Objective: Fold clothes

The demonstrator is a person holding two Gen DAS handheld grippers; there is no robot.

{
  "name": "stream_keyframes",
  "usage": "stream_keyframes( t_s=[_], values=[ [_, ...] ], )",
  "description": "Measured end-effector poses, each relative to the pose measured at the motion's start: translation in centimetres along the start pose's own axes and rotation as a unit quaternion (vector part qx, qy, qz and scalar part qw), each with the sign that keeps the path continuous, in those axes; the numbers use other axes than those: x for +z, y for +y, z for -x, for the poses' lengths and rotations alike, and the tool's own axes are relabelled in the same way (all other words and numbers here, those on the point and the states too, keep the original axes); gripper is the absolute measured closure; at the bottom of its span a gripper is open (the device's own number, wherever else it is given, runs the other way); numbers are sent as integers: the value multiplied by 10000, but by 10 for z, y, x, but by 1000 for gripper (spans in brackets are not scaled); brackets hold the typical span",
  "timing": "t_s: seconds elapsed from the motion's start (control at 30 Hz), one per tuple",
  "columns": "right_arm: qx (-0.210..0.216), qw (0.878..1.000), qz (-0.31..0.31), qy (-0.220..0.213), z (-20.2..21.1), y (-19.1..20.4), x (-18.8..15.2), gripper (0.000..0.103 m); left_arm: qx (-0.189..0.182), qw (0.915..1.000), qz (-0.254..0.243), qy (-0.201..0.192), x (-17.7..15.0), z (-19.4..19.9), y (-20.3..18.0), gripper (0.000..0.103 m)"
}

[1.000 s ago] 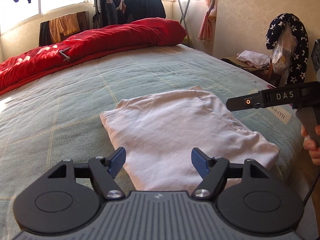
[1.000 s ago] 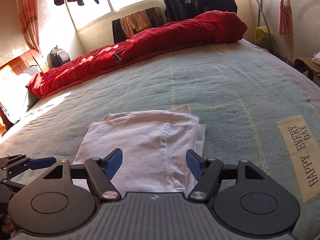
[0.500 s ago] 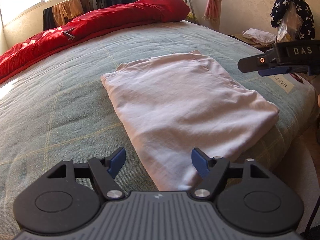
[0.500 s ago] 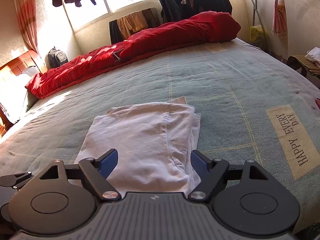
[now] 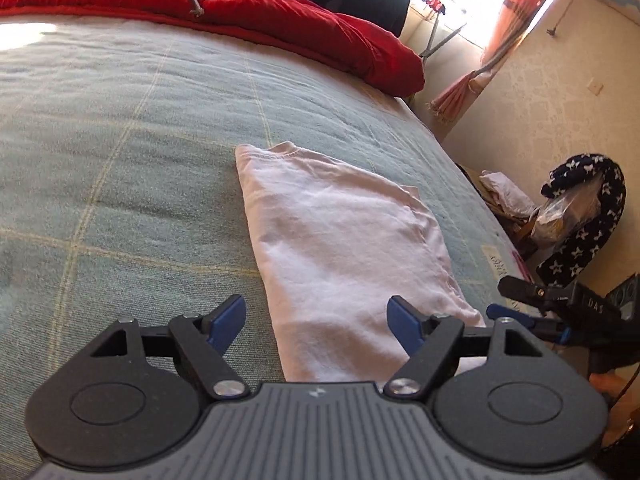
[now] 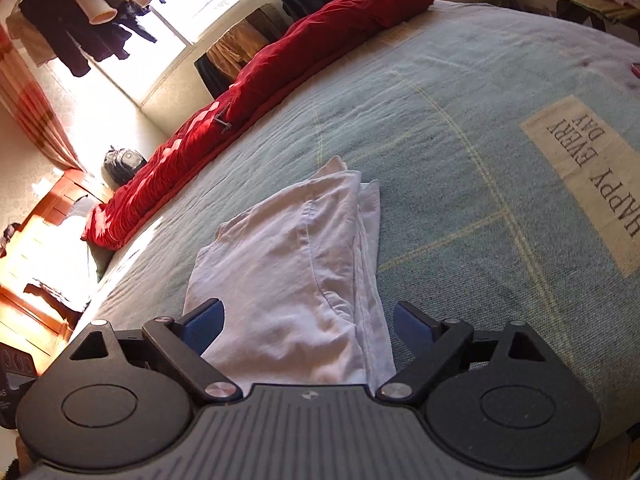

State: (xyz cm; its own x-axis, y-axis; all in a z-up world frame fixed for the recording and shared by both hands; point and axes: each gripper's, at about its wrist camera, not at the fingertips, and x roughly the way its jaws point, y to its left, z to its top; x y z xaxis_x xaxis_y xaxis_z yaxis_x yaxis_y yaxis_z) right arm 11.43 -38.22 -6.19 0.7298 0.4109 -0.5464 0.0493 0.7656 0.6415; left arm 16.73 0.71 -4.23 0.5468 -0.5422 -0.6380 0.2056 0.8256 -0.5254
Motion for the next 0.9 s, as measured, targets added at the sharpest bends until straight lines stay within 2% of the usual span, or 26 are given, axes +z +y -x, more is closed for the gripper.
stream_keyframes(
  t_s=[0.07,0.17,0.37,0.67,0.77,0.9],
  values=[
    [208,9993,-296,111,-5,-14,-1,7,-174,9991,368,75,2,-8,13,25],
    [307,9975,-560,306,-19,-29,1,7,-318,9975,617,131,5,-19,24,25],
    [734,9935,-785,377,-45,-40,20,0,-615,9925,1030,237,16,-42,43,23],
    [808,9930,-538,669,-103,-33,70,0,-1018,9869,1165,462,50,-85,47,23],
    [894,9920,-523,725,-103,-33,69,0,-1117,9864,1067,560,47,-85,44,23],
    [1282,9848,-411,1100,-84,-32,47,0,-1339,9839,899,770,30,-71,41,23]
  ],
)
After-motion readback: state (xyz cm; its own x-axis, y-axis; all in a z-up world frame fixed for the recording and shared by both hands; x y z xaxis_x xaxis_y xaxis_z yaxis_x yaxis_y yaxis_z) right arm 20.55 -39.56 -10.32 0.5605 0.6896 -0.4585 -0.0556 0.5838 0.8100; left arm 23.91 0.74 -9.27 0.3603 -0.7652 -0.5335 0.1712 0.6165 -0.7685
